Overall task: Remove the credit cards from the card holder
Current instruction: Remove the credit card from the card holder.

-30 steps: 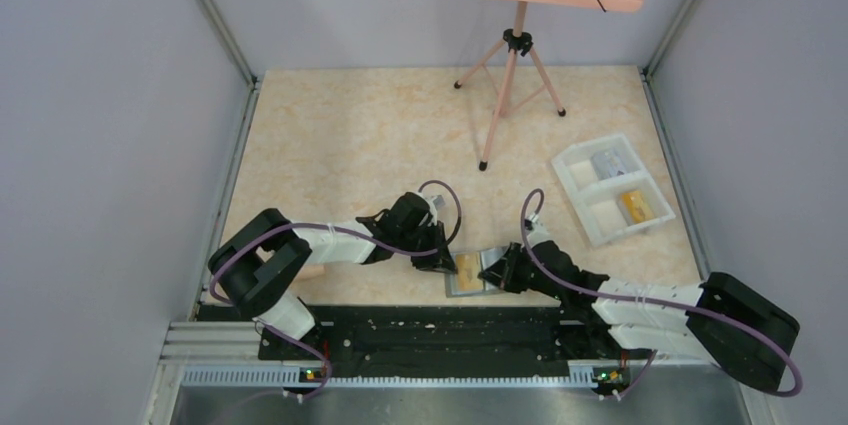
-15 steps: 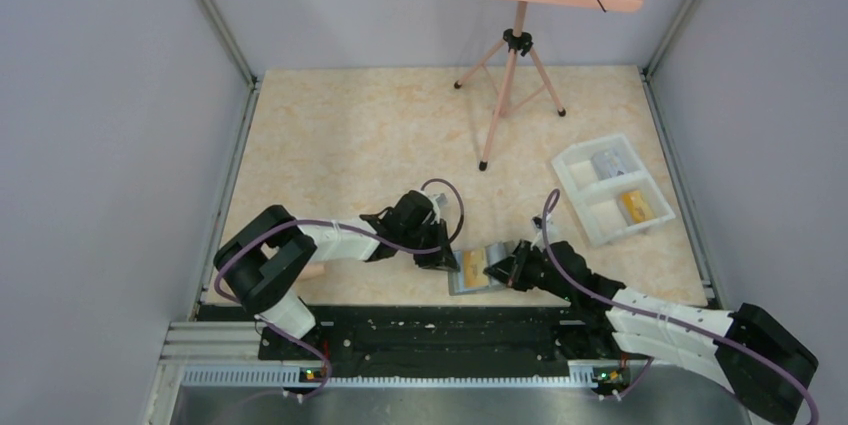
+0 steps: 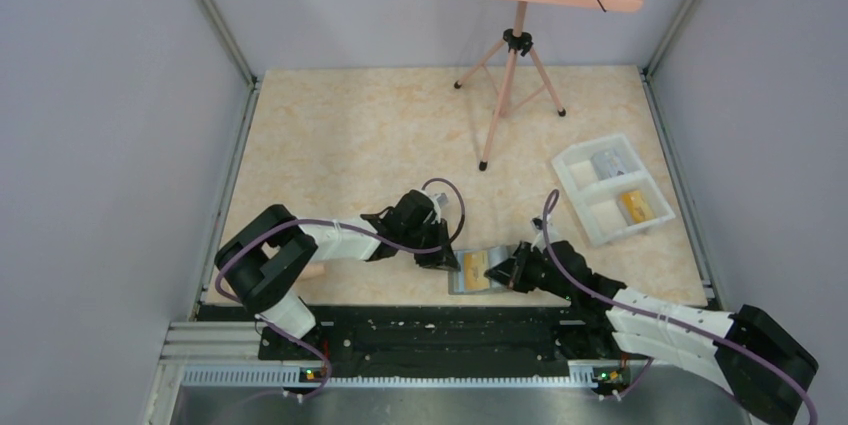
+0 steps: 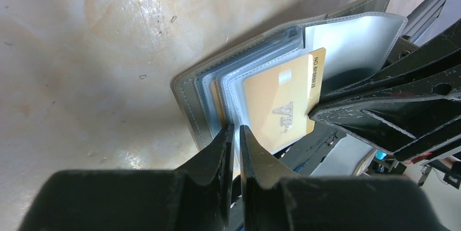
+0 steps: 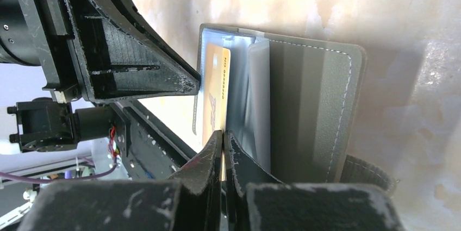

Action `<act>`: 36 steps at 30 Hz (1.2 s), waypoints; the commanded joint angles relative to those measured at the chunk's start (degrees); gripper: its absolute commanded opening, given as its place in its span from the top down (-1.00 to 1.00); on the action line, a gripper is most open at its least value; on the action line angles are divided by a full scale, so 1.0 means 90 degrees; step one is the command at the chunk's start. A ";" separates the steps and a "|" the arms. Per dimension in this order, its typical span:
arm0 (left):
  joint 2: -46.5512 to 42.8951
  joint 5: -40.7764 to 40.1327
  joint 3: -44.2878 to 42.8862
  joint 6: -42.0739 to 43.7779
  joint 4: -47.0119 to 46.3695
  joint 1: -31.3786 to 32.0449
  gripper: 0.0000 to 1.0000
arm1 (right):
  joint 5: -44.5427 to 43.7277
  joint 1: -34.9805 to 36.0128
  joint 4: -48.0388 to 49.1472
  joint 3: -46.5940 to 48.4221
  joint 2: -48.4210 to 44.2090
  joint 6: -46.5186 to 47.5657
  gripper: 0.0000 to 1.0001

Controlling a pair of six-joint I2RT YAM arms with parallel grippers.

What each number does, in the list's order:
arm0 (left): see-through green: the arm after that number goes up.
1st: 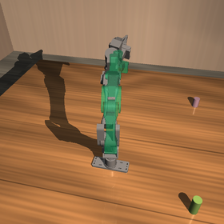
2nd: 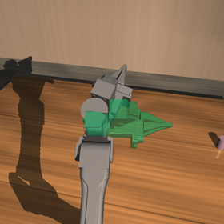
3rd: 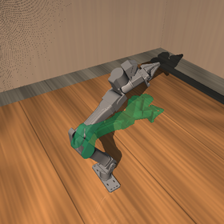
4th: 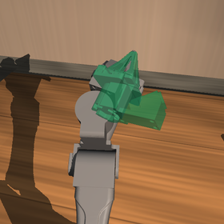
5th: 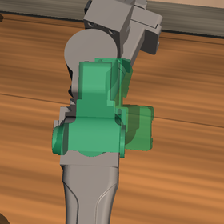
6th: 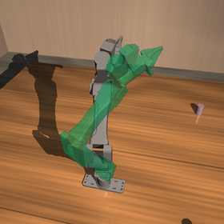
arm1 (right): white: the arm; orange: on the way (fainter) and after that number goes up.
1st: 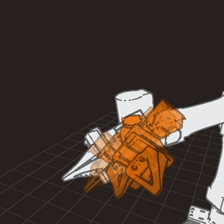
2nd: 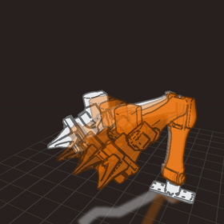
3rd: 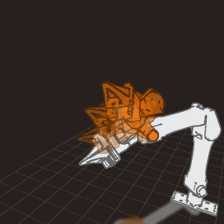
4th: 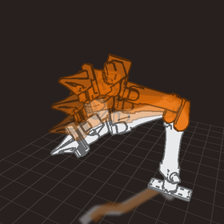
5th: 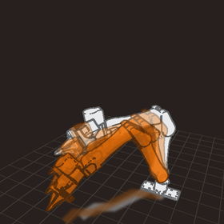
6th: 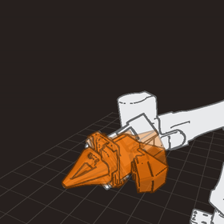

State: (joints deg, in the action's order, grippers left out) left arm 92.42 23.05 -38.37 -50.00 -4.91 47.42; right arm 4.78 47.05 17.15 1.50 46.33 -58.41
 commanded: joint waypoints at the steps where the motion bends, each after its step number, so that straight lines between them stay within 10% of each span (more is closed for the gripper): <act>1: 0.0236 -0.0637 0.0065 0.0300 0.0498 0.0013 0.70 | 0.0054 -0.0150 0.0000 0.0107 -0.0160 -0.0088 1.00; 36: 0.0071 -0.0628 -0.0559 0.0668 0.1156 -0.0041 0.63 | -0.0966 -0.0527 -0.4249 0.2537 -0.1545 0.1844 1.00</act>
State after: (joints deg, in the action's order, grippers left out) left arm 93.86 20.49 -42.15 -46.37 0.49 47.35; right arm -2.09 42.94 -17.39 18.87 33.34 -46.54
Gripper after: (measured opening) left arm 0.174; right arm 0.004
